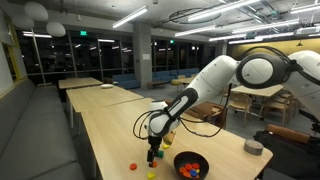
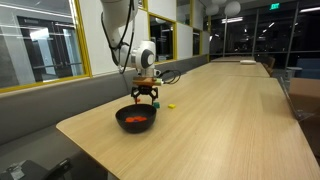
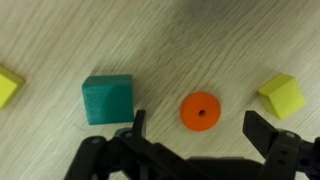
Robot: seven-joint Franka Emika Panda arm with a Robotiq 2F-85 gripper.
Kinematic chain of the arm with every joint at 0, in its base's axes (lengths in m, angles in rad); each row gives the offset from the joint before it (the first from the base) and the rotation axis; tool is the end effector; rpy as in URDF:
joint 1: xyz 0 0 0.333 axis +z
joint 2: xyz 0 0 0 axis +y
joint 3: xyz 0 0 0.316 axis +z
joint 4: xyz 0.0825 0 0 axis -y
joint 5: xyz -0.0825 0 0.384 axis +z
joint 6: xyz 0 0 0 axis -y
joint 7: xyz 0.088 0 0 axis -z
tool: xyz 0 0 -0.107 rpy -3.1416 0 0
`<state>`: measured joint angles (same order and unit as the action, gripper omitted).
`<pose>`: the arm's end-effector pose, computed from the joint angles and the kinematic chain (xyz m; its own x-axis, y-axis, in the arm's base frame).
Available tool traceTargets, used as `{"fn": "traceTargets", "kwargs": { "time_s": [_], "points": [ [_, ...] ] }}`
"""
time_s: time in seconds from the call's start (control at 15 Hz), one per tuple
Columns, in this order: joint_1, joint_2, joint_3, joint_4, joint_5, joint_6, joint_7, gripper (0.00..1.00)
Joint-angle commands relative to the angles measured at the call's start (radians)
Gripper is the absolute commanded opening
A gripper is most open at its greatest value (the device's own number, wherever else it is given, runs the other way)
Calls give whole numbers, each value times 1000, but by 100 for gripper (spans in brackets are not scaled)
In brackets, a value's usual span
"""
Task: Put the orange rings in the black bowl
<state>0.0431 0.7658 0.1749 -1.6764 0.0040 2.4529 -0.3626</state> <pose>0.6660 0.1351 0.1633 0.8638 0.5002 0.0604 0.5038 -0.8569 -0.1088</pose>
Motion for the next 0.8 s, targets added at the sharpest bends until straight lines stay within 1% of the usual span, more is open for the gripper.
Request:
{"fn": "traceTargets", "kwargs": {
  "time_s": [0.0,0.2,0.73],
  "points": [
    [12,-16,-11,4,-42,-49,1,100],
    [22,-21,-8,-10,-68,-61,1,100],
    [29,-18,10,-15,-71,-41,-8,100]
  ]
}}
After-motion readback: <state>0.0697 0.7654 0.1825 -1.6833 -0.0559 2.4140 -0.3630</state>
